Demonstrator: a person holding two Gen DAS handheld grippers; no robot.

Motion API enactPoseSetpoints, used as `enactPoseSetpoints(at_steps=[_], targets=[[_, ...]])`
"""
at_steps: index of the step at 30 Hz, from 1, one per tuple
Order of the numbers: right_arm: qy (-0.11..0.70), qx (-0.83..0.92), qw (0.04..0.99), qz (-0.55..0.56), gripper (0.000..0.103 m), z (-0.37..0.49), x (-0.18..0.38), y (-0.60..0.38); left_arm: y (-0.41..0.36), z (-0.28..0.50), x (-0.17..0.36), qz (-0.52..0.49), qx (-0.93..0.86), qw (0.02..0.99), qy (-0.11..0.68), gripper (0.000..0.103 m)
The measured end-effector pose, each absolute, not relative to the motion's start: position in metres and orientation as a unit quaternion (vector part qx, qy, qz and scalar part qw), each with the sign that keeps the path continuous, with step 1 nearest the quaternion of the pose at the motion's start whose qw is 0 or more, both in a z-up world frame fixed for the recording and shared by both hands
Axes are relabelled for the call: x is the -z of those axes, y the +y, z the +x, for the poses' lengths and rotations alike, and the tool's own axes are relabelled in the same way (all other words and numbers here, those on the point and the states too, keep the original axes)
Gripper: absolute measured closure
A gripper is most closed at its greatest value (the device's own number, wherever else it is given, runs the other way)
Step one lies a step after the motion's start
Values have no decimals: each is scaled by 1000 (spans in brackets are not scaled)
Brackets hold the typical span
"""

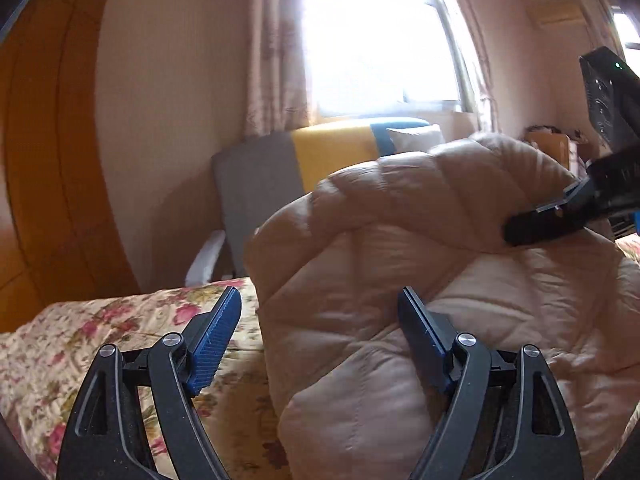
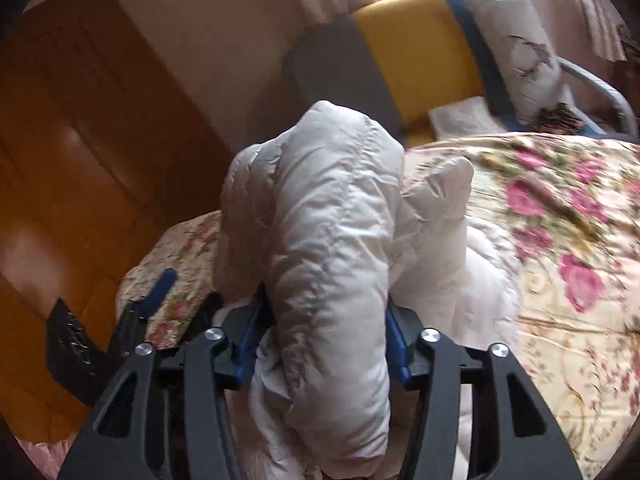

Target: Fold large clothes

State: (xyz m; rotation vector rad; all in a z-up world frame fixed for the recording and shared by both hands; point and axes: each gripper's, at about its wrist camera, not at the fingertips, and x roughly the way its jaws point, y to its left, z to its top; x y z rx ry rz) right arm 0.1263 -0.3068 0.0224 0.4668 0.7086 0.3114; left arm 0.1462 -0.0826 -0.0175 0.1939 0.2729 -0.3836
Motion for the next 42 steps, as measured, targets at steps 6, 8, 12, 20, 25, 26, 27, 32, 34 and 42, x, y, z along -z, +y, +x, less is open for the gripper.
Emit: enactPoseSetpoints(at_steps=[6, 8, 12, 20, 25, 26, 27, 32, 34, 42], targets=[[313, -215, 846, 374, 64, 166, 26, -340, -56, 158, 4, 46, 157, 975, 151, 23], [306, -202, 833, 414, 64, 160, 56, -367, -61, 157, -2, 47, 166, 975, 142, 22], [277, -175, 843, 427, 62, 125, 79, -394, -104, 163, -3, 96, 199, 966, 131, 14], [283, -15, 906, 314, 33, 79, 44, -405, -209, 152, 43, 286, 210, 925, 135, 13], [237, 57, 956, 160, 40, 79, -39, -376, -216, 149, 49, 289, 200, 926, 137, 13], [242, 51, 959, 140, 41, 83, -49, -367, -215, 150, 48, 288, 201, 926, 137, 13], [248, 40, 960, 126, 44, 93, -55, -356, -214, 152, 47, 287, 200, 927, 137, 13], [280, 65, 954, 81, 72, 151, -27, -328, -211, 148, 47, 282, 195, 930, 132, 13], [294, 100, 947, 84, 76, 160, -3, -333, -209, 145, 46, 275, 197, 931, 135, 13], [336, 114, 925, 133, 75, 173, 58, -365, -213, 167, 34, 245, 267, 905, 225, 12]])
